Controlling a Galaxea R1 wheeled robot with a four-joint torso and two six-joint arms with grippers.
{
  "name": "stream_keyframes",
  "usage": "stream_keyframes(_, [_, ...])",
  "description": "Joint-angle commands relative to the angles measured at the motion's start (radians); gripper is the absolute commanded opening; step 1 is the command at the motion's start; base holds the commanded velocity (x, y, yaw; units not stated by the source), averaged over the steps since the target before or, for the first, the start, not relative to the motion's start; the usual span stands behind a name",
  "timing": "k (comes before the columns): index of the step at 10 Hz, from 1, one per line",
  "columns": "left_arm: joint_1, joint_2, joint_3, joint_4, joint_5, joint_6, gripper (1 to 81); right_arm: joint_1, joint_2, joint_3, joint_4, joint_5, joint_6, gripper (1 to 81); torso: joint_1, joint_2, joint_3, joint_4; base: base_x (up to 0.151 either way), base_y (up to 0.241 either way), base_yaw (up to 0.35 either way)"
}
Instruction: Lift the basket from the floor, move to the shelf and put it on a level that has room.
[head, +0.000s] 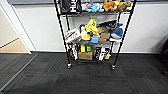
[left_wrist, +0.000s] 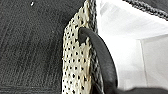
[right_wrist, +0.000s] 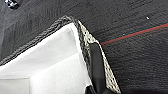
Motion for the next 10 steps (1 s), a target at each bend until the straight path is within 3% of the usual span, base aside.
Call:
stream_keyframes(1, [-0.089, -0.006, 0.022, -0.015, 0.067, -0.002, 1.0, 0.103, -0.008, 0.020, 0.018, -0.032, 0.013, 1.0, 0.000, 0.000, 0.000, 0.000, 0.000, 0.000, 0.000])
stream_keyframes(5, [-0.063, -0.018, 0.024, -0.018, 0.068, -0.002, 1.0, 0.099, -0.026, 0.041, 0.044, -0.032, 0.013, 1.0, 0.000, 0.000, 0.000, 0.000, 0.000, 0.000, 0.000])
stream_keyframes(8, [-0.065, -0.096, 0.166, -0.010, 0.077, -0.002, 1.0, 0.077, -0.135, 0.196, 0.070, -0.002, 0.013, 1.0, 0.000, 0.000, 0.000, 0.000, 0.000, 0.000, 0.000])
stream_keyframes(9, [-0.068, -0.113, 0.196, -0.010, 0.073, -0.002, 1.0, 0.071, -0.166, 0.239, 0.073, 0.016, 0.016, 1.0, -0.065, 0.100, 0.000, 0.000, 0.000, 0.000, 0.000])
stream_keyframes(10, [-0.071, -0.122, 0.205, -0.015, 0.082, -0.002, 1.0, 0.062, -0.199, 0.283, 0.075, 0.031, 0.023, 1.0, -0.065, 0.100, 0.000, 0.000, 0.000, 0.000, 0.000])
